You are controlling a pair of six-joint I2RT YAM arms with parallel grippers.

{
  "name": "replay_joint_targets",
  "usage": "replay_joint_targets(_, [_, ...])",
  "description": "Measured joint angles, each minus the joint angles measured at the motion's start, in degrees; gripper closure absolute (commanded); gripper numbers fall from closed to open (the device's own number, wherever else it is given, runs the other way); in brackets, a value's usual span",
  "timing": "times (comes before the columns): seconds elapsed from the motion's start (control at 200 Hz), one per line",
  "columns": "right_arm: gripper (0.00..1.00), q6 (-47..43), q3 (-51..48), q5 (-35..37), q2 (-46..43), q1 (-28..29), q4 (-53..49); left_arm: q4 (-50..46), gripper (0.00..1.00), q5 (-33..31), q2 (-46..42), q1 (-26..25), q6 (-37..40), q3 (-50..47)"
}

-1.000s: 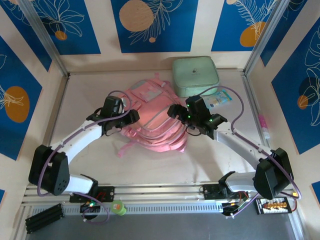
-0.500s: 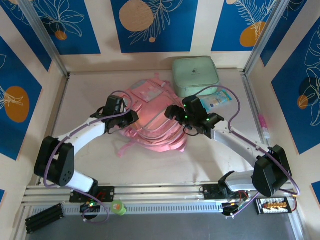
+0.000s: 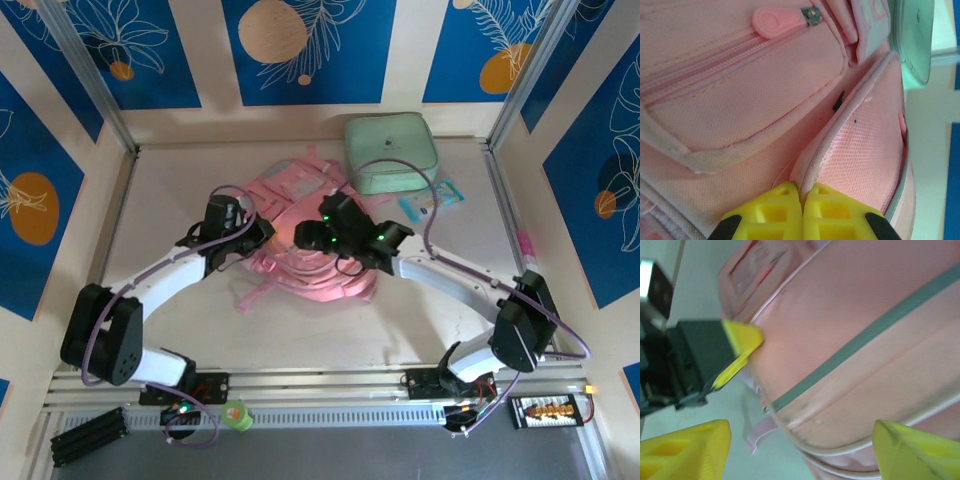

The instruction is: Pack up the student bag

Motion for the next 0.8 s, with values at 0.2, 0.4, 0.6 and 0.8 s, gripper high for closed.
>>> replay_joint_targets(0.2, [0.39,-2.6,5.0,-0.3,6.1,4.7,-0.9,2.9,1.00,-6.5,-7.0,1.6,-7.4,-6.4])
replay_joint_targets(0.4, [0.45,-1.0,8.6,1.3,10.3,6.7,-2.4,5.4,1.00,-9.5,-6.1,-0.7,-11.2,-6.3])
replay_joint_targets(0.6, [0.48,0.3,8.5,-1.1,10.7,5.9,-1.3,8.1,1.00,-10.3,-4.2,-1.7,-14.1,-6.3])
replay_joint_targets(0.8, [0.52,1.2,8.4,-3.4,12.6,3.2,-0.7,10.4,1.00,-9.4,-2.1,-2.2,-15.4,-5.8])
